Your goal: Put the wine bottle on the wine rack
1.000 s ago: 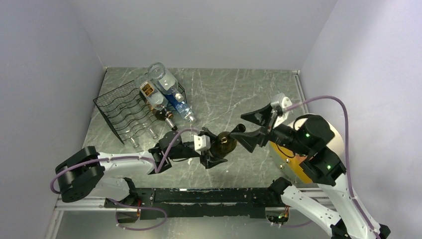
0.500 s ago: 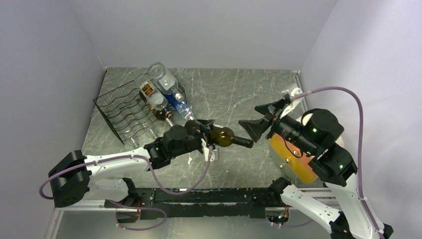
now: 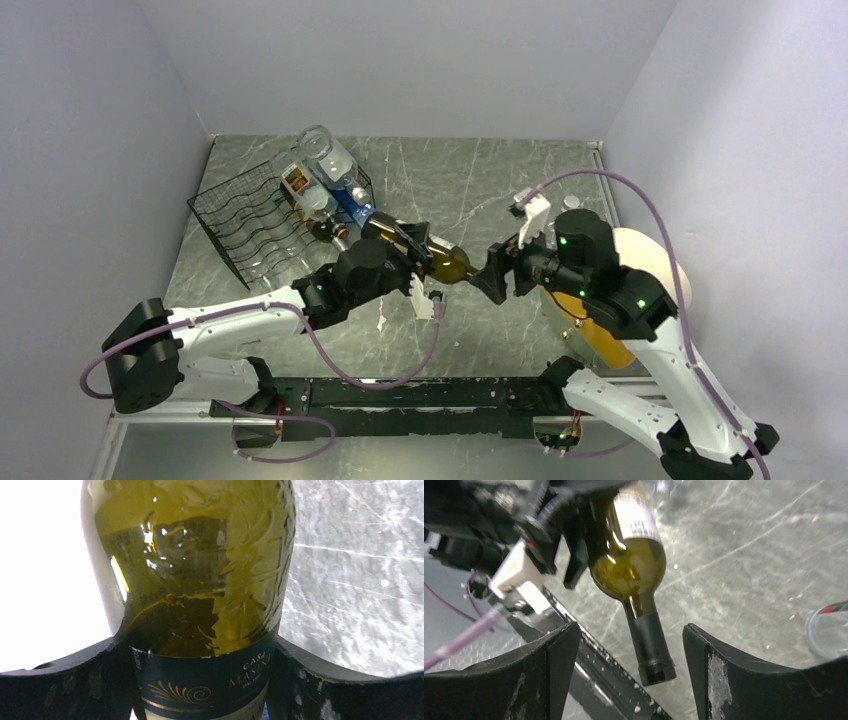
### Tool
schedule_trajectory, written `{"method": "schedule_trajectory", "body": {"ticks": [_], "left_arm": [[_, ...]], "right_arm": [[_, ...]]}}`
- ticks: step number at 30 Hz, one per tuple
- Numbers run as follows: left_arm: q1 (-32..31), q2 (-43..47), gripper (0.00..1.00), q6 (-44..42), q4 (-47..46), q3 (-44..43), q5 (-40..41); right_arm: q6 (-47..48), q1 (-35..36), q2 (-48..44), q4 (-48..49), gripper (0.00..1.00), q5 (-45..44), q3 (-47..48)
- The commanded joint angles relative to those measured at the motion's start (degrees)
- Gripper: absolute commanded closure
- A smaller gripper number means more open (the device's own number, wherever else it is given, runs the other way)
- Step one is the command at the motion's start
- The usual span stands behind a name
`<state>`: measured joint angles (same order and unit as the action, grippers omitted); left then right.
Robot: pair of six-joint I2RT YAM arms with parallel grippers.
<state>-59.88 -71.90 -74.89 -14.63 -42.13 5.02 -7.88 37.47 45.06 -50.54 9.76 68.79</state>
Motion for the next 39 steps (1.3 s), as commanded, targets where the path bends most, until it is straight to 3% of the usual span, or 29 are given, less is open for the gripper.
{"method": "schedule_trajectory", "body": {"ticks": [1, 12, 34, 36, 39], "left_arm": [[-0.09, 2.55, 0.93, -5.3, -0.7, -6.04, -3.76], [-0.2, 3.24, 0.93, -8.52, 3.25, -8.74, -7.36], [0.63, 1.62, 0.93, -2.43, 11.8, -15.35, -6.88], [0.67, 1.5, 0.93, -2.03, 11.67, -15.35, -6.73], [0.89, 1.83, 0.9, -1.3, 11.76, -15.34, -7.56]], "right_arm": [[0.4, 0.04, 2.66, -3.88, 0.23, 4.77, -2.88], [0.26, 0.04, 7.21, -2.93, 0.38, 6.03, -3.67], [-1.19, 1.29, 10.3, 2.95, 0.61, 9.26, -7.37], [-1.07, 1.54, 10.58, 3.23, 0.7, 8.72, -7.29], [-0.81, 1.75, 10.93, 3.29, 0.96, 8.26, -7.27]]}}
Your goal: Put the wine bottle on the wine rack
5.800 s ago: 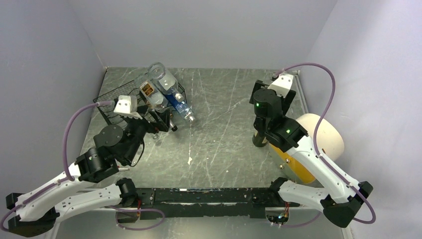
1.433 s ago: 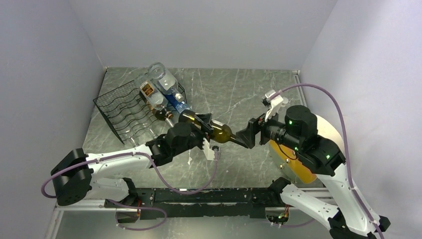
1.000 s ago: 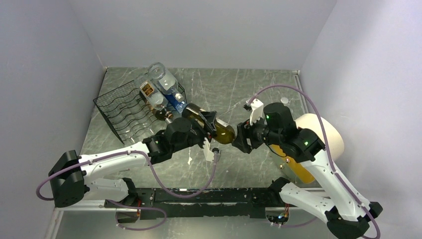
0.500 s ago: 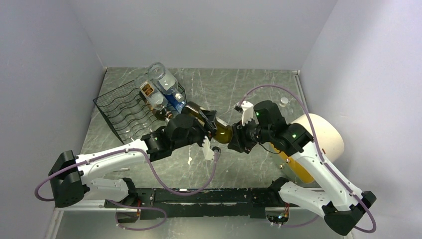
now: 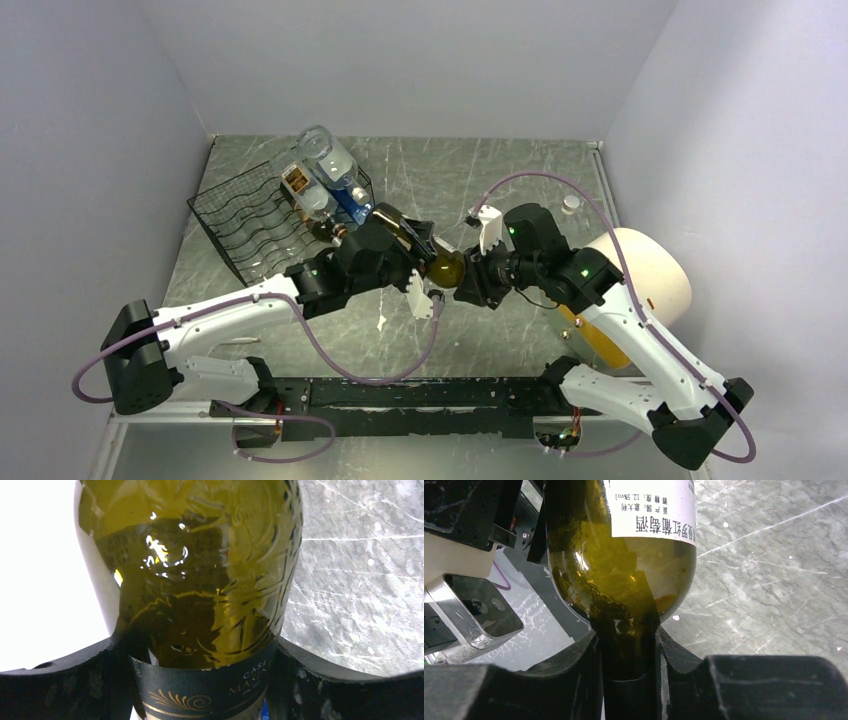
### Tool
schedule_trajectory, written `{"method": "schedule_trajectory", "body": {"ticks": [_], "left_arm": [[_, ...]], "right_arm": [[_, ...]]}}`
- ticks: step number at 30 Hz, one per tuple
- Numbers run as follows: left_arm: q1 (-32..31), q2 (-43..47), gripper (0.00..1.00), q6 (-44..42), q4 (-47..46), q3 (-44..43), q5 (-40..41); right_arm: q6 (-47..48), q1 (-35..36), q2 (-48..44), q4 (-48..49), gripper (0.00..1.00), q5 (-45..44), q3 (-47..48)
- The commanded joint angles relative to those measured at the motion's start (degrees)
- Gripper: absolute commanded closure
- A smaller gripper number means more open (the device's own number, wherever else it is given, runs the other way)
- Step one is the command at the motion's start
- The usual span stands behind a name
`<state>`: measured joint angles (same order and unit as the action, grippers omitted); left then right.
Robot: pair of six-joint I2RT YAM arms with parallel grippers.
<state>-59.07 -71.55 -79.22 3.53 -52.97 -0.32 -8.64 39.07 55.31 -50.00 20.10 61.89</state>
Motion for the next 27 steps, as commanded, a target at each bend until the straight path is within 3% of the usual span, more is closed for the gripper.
{"method": "schedule_trajectory", "body": {"ticks": [1, 4, 5, 6, 8, 17, 22, 27], "left_arm": [[0.09, 1.62, 0.86, 3.14, -6.28, -4.46, -2.31], [0.14, 2.0, 0.62, 3.09, -4.92, -4.26, -2.5], [0.15, 2.14, 0.46, 3.23, -5.04, -3.92, -2.27], [0.17, 2.24, 0.01, 3.24, -5.53, -3.43, -1.97], [0.4, 2.22, 0.06, 3.12, -5.86, -2.77, -1.16], [0.45, 2.38, 0.06, 4.34, -3.82, -1.74, -0.13], [0.44, 2.78, 0.06, 20.01, -11.51, -1.85, 4.72], [0.53, 4.49, 0.06, 43.01, -19.4, -2.84, 21.87]], "right_arm": [[0.04, 0.13, 0.81, 2.86, 1.0, -2.35, -0.32], [-0.05, 0.35, 0.34, 3.25, 1.0, -4.2, -0.08], [-0.15, 0.27, 0.07, 3.46, 1.0, -4.83, 0.09], [-0.34, 0.3, -0.24, 3.72, 1.0, -5.64, 0.3], [-0.71, 0.32, -1.01, 4.14, 1.0, -6.91, 0.77], [-3.45, 0.31, -2.9, 6.11, 1.0, -14.94, 3.11], [-4.37, 0.32, -3.34, 7.58, 1.0, -18.75, 2.37], [-5.42, 0.33, -3.75, 10.56, 1.0, -19.41, 0.77]]}}
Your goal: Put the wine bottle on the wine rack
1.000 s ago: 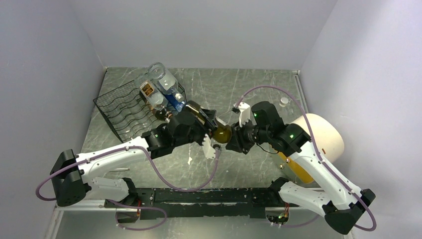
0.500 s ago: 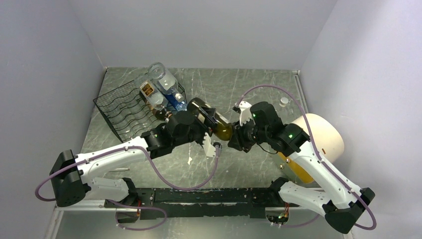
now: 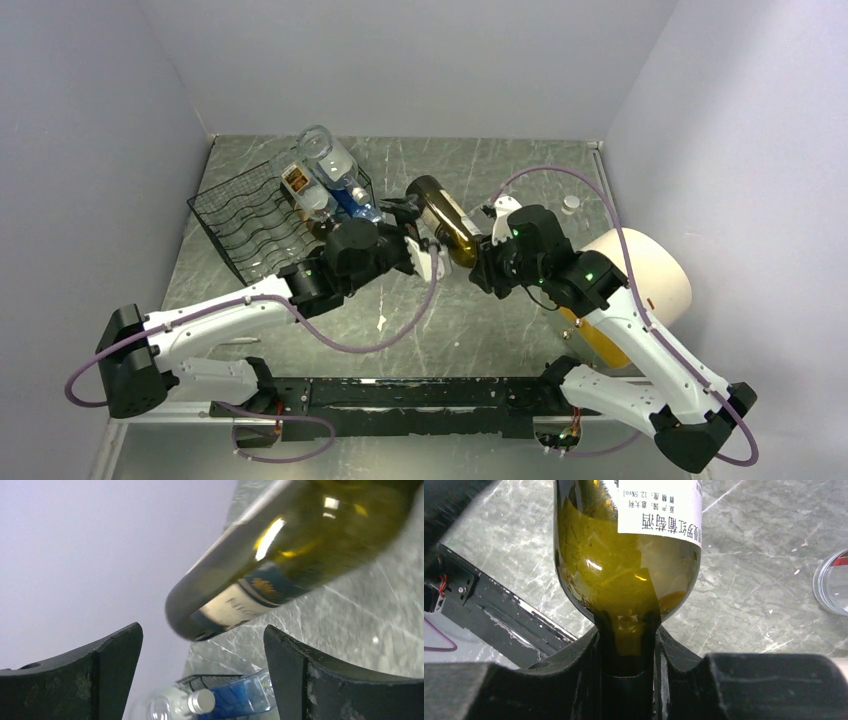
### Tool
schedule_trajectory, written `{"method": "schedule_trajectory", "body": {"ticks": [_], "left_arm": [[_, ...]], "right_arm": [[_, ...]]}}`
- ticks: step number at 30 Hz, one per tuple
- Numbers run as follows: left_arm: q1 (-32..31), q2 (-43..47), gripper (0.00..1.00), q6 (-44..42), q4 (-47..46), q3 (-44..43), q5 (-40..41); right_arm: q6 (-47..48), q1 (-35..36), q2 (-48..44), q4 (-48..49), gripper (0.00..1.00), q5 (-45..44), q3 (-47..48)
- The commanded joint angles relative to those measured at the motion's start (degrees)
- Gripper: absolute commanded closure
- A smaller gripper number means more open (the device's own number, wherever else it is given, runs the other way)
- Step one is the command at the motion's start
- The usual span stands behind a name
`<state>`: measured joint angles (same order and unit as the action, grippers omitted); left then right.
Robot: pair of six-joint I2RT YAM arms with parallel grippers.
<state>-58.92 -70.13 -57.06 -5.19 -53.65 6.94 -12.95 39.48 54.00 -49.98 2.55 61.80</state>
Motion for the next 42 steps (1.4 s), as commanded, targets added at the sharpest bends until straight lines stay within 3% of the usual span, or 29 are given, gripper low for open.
{"method": "schedule_trajectory", "body": {"ticks": [1, 5, 9, 18, 26, 34, 42], "left_arm": [[0.38, 3.81, 0.06, 25.31, -13.14, -1.38, 19.45], [0.98, 7.75, 0.06, 38.29, -15.89, 1.35, 27.68], [1.0, 11.14, 0.06, 47.94, -8.55, 0.23, 29.28], [1.02, 14.33, 0.06, 54.92, 10.73, -13.12, 29.1], [0.99, 19.24, 0.06, 58.8, 19.58, -17.05, 34.47], [1.0, 26.47, 0.06, 60.99, 23.55, -15.57, 36.01], [0.98, 32.03, 0.06, 62.76, 25.15, -14.09, 37.08]], "right_arm": [[-1.38, -0.11, -2.67, 11.44, 1.0, -1.54, 0.41], [-1.57, -0.04, -2.58, 15.05, 1.0, 0.41, -1.37], [-1.47, -0.08, -1.09, 18.43, 1.0, 2.51, -1.88], [-8.07, 1.08, 4.4, 33.37, 1.0, 12.25, -2.45], [-9.51, 15.61, 18.04, 43.46, 1.0, 0.48, 5.12], [-11.45, 22.37, 35.98, 47.89, 1.0, -7.0, 17.64], [-13.24, 24.76, 54.76, 44.76, 1.0, -12.87, 34.89]]}}
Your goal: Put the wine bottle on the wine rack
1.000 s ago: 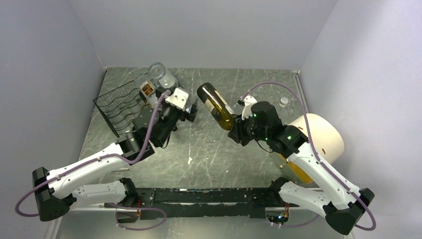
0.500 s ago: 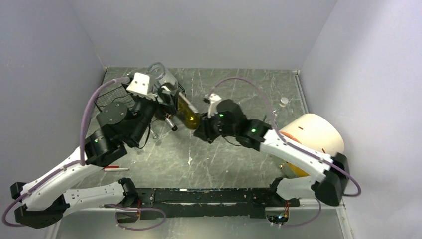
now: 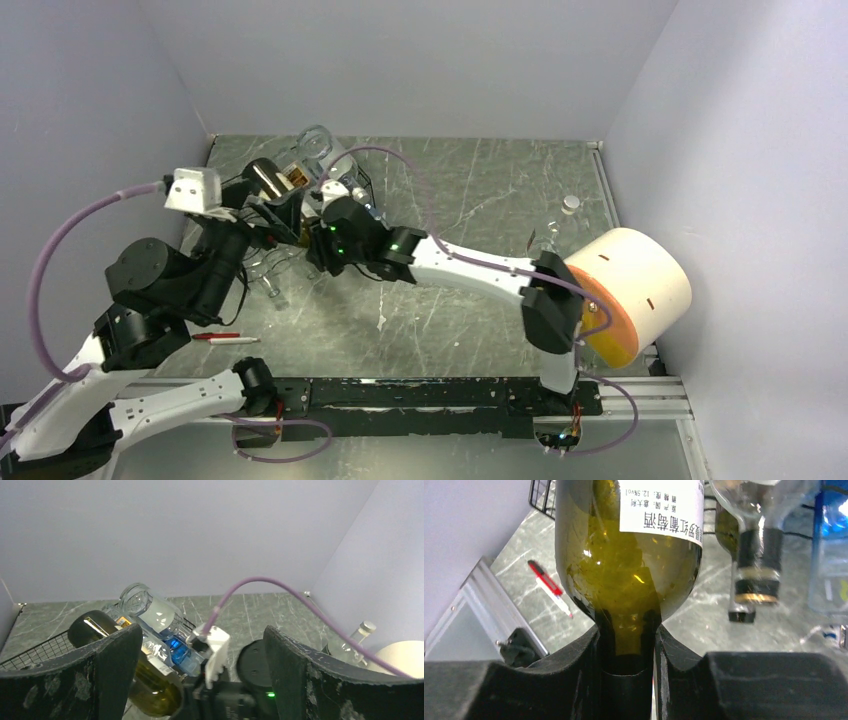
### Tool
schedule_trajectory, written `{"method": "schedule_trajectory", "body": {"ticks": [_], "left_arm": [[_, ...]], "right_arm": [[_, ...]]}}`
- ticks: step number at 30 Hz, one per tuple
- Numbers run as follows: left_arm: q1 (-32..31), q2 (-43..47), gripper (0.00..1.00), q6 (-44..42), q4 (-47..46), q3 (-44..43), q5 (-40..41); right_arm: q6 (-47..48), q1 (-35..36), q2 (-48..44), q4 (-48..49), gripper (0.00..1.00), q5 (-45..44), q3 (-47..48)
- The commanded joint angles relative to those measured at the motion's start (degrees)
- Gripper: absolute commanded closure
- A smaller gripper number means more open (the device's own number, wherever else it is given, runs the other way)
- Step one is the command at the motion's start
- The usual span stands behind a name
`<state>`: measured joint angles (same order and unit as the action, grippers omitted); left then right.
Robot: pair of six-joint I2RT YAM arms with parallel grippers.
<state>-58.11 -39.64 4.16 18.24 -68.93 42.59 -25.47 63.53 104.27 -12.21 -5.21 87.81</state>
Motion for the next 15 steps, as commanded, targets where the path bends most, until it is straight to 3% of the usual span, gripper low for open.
{"method": "schedule_trajectory", "body": {"ticks": [1, 15], "left_arm": [[0.15, 2.01, 0.06, 1.66, 1.9, 1.44, 1.38], [0.06, 0.54, 0.06, 0.14, 1.47, 1.48, 1.41]], "right_arm": [[-0.53, 0.84, 6.0, 6.56, 1.0, -5.27, 10.56], [-0.84, 0.92, 20.0, 1.96, 0.96, -7.97, 25.01]]}}
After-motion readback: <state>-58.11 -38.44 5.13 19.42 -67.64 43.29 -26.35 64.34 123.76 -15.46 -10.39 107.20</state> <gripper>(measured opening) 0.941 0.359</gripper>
